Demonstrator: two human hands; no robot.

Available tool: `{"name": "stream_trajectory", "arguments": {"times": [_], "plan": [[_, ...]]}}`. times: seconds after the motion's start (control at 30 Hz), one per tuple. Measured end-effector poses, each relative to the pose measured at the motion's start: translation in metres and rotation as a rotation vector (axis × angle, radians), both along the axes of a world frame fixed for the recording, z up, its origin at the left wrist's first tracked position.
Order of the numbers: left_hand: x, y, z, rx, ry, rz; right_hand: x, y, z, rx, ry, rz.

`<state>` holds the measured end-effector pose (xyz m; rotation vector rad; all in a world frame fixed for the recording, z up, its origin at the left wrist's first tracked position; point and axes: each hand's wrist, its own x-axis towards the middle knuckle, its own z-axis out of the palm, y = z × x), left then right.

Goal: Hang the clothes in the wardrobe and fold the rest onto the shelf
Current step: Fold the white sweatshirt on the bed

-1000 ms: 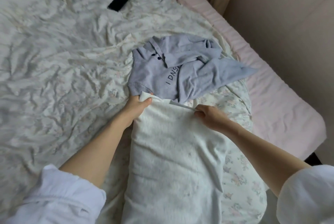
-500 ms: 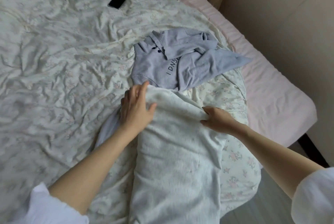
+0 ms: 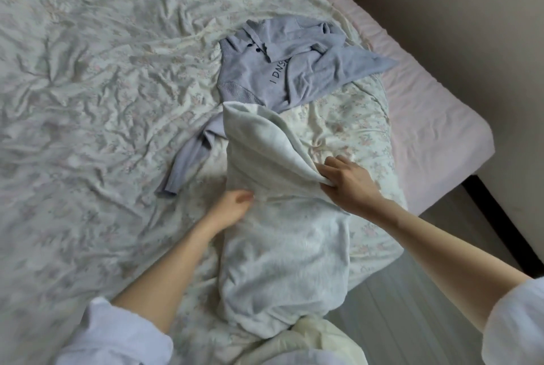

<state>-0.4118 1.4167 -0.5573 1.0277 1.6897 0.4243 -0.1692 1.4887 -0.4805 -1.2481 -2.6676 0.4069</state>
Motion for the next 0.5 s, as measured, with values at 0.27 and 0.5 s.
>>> {"name": "stream_trajectory", "arguments": {"times": [0.27, 0.5], "plan": [[-0.074, -0.004, 0.083, 0.231, -0.065, 0.5, 0.02, -0.124, -0.007, -0.072, -0.05, 0.319], [0.018, -0.046, 0.076, 0.149, 0.444, -0.669, 0.026, -0.165, -0.017, -0.107, -0.18, 0.336]]}}
